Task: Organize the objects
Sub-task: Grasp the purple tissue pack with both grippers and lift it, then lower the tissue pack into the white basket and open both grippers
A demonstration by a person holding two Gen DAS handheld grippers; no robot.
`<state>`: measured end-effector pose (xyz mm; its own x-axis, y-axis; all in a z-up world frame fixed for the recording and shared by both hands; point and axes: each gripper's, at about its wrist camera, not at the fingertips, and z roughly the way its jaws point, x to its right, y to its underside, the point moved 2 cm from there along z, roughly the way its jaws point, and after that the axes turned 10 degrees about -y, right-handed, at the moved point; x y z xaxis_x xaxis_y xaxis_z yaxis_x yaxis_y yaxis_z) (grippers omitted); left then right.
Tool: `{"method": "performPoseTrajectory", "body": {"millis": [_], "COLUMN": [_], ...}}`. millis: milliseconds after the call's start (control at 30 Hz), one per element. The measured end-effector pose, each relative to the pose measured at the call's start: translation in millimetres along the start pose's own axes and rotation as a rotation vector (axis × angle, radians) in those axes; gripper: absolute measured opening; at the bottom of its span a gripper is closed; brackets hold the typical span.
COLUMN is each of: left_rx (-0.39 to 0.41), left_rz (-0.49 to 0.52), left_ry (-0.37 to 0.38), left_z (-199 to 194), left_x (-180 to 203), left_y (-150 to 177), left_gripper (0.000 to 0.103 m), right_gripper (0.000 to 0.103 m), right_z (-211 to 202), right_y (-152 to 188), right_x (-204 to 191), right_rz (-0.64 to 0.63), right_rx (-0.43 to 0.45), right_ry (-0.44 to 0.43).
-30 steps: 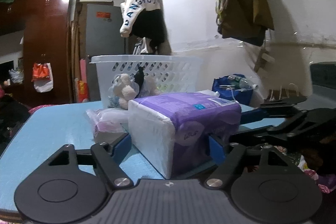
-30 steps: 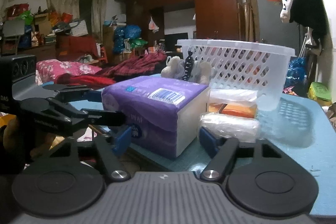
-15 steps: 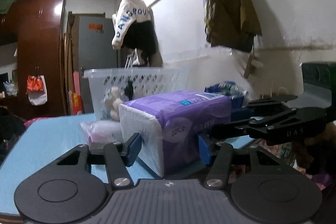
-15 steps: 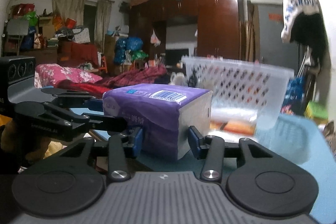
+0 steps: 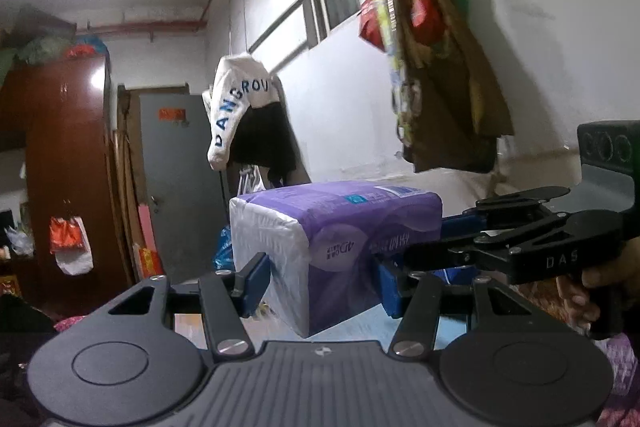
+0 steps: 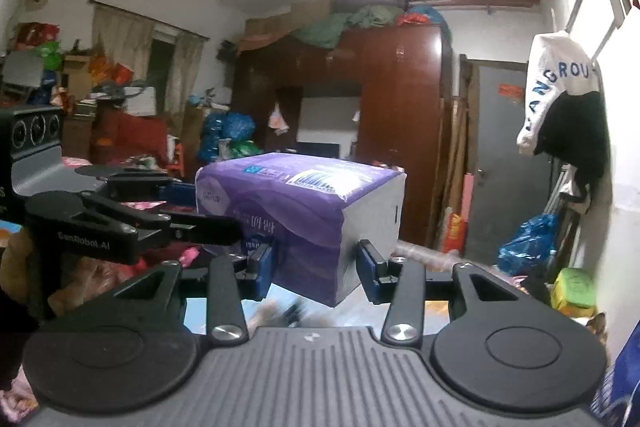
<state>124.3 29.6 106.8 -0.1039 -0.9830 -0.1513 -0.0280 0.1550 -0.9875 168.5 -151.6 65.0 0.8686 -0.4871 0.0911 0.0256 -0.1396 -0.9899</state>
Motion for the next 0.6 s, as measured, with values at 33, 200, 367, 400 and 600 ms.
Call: {"method": "performPoseTrajectory", "body": {"millis": [33, 200, 367, 400, 600], "left_rx": [-0.022, -0.205, -0.448, -0.474, -0.617], "left_rz": [-0.002, -0.047, -0.135, -0.145, -0.2], "left_ry": [0.004, 0.02, 0.042, 0.042, 0.033], "left_z": [20.5, 114.5, 197.0, 204.5, 237.4], "left_x": [-5.3, -23.8, -38.9, -41.4, -49.5], "left_y": [-10.4, -11.3, 18.4, 23.0, 38.0], "left_gripper": [0.059, 0.059, 0.059, 0.059, 0.059], "right_gripper": [0.047, 0.045, 0.045, 0.045, 0.045], "right_z": [9.4, 72.6, 126.6, 135.2, 146.6], "right_y": [-7.4, -8.2, 20.5, 24.6, 38.8], "right_x": [12.7, 76.5, 116.8, 121.6, 134.9], "right_rz": [0.019, 0.118, 0.232, 0.244, 0.281], "right_rx": [-0.009, -0.152, -0.334, -0.362, -0.49], "right_ry": [0.008, 0.064, 0.1, 0.104, 0.126]}}
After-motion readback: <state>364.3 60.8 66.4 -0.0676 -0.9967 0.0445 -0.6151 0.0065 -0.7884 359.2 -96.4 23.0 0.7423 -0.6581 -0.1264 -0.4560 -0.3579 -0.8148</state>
